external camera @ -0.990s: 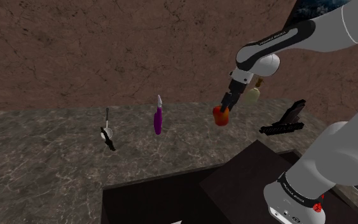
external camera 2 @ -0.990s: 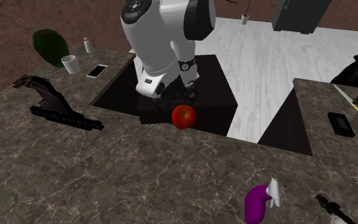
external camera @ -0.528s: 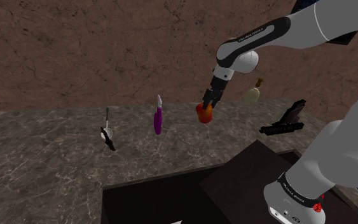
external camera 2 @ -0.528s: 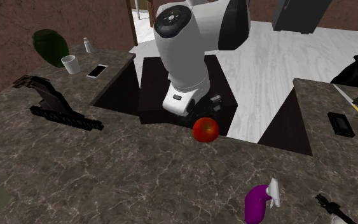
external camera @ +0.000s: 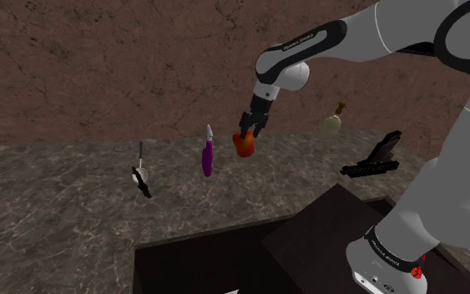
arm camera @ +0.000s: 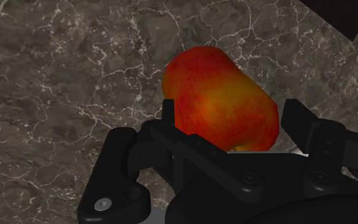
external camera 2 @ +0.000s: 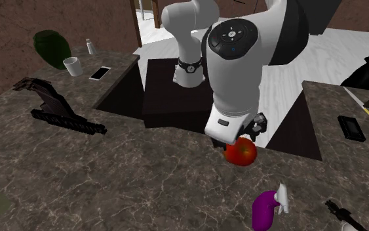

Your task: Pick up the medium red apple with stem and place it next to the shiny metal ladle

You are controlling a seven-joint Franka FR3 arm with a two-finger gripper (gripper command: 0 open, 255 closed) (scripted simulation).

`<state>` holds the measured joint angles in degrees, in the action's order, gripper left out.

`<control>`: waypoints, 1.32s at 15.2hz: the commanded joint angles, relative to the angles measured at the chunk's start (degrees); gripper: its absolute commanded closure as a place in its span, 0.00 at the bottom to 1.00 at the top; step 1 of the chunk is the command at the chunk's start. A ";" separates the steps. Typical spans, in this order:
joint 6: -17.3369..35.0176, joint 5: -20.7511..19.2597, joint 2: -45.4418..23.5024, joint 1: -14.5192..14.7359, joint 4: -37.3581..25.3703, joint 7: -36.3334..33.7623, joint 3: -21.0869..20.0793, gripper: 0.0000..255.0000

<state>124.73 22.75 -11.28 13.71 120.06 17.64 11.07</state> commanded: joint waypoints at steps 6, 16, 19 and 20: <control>-3.68 0.81 -11.28 2.48 -16.53 -6.44 -2.51 1.00; -14.03 -0.02 -32.05 4.69 -50.09 -16.62 -4.84 1.00; -18.10 -0.42 -39.64 4.79 -62.41 -19.43 -5.37 1.00; -17.53 -0.35 -39.86 4.81 -62.03 -19.25 -5.39 1.00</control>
<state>107.31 22.40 -50.05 18.48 59.32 -1.35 5.75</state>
